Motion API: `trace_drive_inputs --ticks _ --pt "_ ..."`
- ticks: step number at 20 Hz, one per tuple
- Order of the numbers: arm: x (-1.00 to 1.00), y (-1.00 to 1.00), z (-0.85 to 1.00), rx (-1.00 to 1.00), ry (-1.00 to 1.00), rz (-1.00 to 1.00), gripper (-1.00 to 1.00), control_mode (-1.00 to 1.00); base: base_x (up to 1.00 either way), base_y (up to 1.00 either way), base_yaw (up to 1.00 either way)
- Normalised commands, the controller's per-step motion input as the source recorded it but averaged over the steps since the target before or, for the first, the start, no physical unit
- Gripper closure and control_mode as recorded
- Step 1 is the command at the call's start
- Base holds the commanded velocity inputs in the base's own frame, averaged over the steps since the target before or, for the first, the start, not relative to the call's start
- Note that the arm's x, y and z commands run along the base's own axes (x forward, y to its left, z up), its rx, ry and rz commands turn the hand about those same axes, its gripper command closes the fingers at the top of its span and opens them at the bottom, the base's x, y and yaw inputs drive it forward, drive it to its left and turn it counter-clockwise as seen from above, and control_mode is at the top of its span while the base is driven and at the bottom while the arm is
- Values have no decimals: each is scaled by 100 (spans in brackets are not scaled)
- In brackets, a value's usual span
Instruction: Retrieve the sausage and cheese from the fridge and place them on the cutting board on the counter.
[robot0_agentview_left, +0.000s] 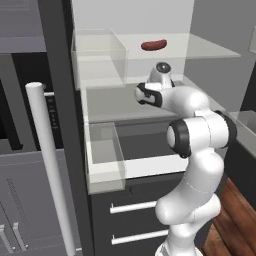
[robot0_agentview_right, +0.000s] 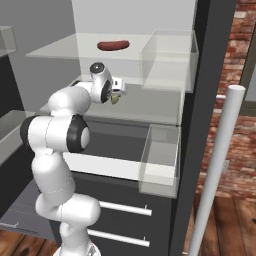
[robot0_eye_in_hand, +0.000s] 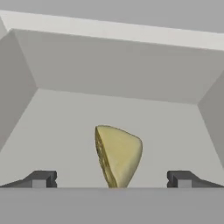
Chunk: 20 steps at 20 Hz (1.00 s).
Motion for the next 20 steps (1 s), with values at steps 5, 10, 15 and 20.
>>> trace_drive_inputs --ticks 5,10,15,20 --pt "11 0 -23 0 3 0 -100 -100 0 0 0" --pt "16 0 -19 0 0 0 -100 -100 0 0 0" --pt "21 0 -20 0 0 0 -100 -100 0 0 0" --pt "8 -1 -2 0 0 0 -100 -100 0 0 0"
